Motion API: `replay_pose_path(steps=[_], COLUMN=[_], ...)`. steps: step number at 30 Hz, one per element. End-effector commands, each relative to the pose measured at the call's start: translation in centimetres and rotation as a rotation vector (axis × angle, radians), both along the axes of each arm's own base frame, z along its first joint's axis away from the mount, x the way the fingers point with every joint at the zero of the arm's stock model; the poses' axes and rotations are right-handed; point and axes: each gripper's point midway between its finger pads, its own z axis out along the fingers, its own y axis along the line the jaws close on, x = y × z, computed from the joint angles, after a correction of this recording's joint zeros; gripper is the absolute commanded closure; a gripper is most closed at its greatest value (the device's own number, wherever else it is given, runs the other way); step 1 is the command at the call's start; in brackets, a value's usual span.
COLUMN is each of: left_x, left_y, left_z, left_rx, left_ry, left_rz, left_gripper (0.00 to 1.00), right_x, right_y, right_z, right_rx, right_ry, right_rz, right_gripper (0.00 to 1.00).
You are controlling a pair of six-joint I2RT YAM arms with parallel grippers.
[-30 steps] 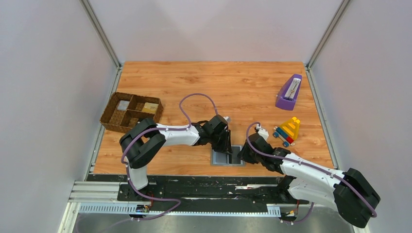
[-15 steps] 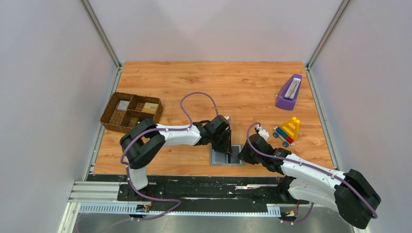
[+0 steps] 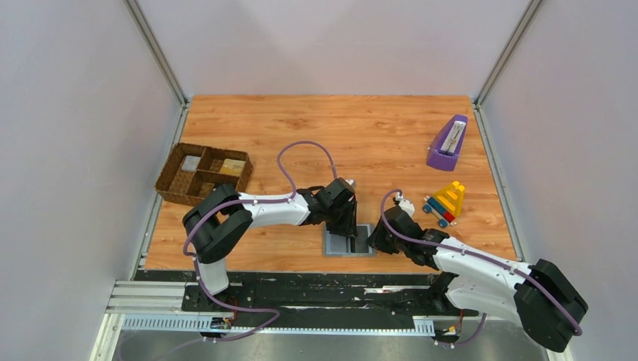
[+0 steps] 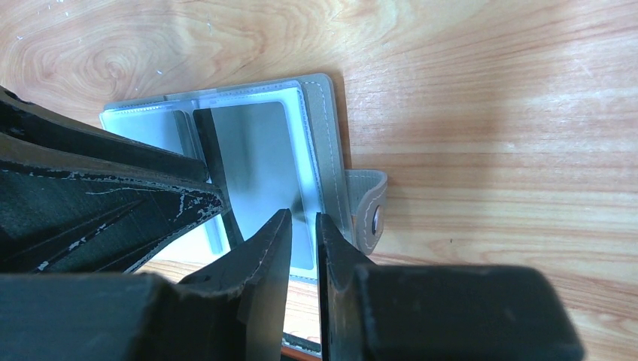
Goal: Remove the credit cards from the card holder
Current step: Remove the credit card from the card holder.
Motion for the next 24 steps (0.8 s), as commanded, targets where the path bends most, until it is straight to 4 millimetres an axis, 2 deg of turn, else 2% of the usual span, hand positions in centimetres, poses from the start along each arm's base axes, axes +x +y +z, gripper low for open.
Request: replay_pose_path(steps=[1,14,24], left_x=[0.1,-0.2,0.4], left_y=[0.4,0.3,1.6], left_z=[-0.3,-0.9,-1.3], left_rx=[0.035,0.060,0.161], left_ry=[-0.012,0.047,0.044], left_rz=[-0.002,0.027,0.103], left_gripper=[0.60,0.60,0.59], right_x=[-0.6,-0.5,-0.5], right_y=[-0.7,-0.7,-0.6], right_z=[-1.0,-0.9,-0.8], right_rx=[-0.035,-0.032,-0.021], right_ry=[0.027,0.024,0.013], right_rz=[0.004,0.005,0.009], right_gripper=[0.80,0.80,0.80])
